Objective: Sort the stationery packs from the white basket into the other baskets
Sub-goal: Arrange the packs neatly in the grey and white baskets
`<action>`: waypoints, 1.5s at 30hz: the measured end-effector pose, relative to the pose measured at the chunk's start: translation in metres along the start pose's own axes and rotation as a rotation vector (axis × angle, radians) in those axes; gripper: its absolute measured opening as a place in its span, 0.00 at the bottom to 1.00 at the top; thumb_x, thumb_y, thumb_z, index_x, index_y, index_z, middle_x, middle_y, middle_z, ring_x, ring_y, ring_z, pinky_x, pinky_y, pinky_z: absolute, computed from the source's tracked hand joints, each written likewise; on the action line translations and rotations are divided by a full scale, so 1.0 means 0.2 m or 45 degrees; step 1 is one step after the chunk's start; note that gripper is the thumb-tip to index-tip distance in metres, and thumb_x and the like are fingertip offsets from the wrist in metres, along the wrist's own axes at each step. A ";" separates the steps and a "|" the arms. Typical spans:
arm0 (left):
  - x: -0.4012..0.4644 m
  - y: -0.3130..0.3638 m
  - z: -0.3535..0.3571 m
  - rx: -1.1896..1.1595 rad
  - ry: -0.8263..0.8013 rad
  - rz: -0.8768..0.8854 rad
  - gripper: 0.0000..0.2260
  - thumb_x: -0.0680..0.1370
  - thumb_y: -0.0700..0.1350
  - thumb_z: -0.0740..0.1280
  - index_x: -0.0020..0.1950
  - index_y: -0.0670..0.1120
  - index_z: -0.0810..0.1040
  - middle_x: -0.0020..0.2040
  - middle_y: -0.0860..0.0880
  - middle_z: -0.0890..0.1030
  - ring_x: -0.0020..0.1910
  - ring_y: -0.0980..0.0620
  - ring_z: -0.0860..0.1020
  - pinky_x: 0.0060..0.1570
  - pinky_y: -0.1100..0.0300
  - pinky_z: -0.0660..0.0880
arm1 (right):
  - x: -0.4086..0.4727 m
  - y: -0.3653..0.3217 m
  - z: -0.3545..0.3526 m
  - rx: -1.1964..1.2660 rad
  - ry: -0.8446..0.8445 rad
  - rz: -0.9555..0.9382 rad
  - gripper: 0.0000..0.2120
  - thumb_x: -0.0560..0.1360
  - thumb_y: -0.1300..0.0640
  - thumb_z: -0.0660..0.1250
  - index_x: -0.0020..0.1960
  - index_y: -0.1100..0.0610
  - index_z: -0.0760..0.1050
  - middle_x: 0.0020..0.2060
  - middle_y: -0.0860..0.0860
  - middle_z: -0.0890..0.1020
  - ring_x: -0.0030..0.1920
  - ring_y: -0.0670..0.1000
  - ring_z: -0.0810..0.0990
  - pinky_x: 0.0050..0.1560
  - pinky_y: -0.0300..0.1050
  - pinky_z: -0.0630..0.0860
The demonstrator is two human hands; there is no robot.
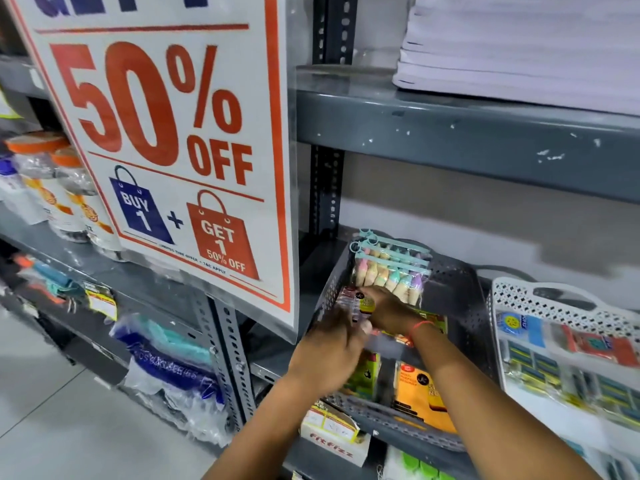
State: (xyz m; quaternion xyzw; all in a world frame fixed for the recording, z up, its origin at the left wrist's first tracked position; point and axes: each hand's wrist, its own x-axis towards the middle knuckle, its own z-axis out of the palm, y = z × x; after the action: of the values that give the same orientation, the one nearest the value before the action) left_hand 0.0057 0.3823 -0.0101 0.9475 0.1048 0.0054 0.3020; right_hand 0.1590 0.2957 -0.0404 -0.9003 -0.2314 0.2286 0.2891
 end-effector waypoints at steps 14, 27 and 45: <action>0.31 0.09 0.03 -0.717 0.046 -0.366 0.28 0.80 0.61 0.42 0.72 0.48 0.65 0.75 0.43 0.64 0.73 0.47 0.63 0.69 0.55 0.58 | 0.16 0.15 0.16 1.306 0.402 0.381 0.19 0.69 0.59 0.63 0.60 0.55 0.67 0.58 0.59 0.76 0.58 0.62 0.76 0.64 0.55 0.73; 0.33 0.27 0.12 -0.670 -0.062 -0.262 0.27 0.80 0.61 0.45 0.60 0.45 0.75 0.55 0.40 0.79 0.52 0.46 0.78 0.51 0.55 0.70 | -0.23 0.25 -0.19 0.807 0.867 0.483 0.15 0.78 0.62 0.55 0.55 0.70 0.76 0.51 0.66 0.79 0.52 0.61 0.78 0.39 0.44 0.65; 0.36 0.42 0.26 -0.628 -0.112 -0.206 0.29 0.81 0.60 0.44 0.73 0.42 0.63 0.73 0.40 0.66 0.70 0.43 0.67 0.67 0.53 0.64 | -0.47 0.30 -0.30 1.050 1.023 0.309 0.08 0.75 0.66 0.61 0.46 0.58 0.77 0.36 0.53 0.79 0.39 0.55 0.76 0.38 0.41 0.70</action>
State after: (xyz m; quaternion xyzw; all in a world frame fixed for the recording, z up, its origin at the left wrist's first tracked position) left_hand 0.0971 0.2993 -0.0087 0.8331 0.1626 -0.0344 0.5275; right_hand 0.1345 0.1755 -0.0082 -0.7496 0.1090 -0.0278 0.6522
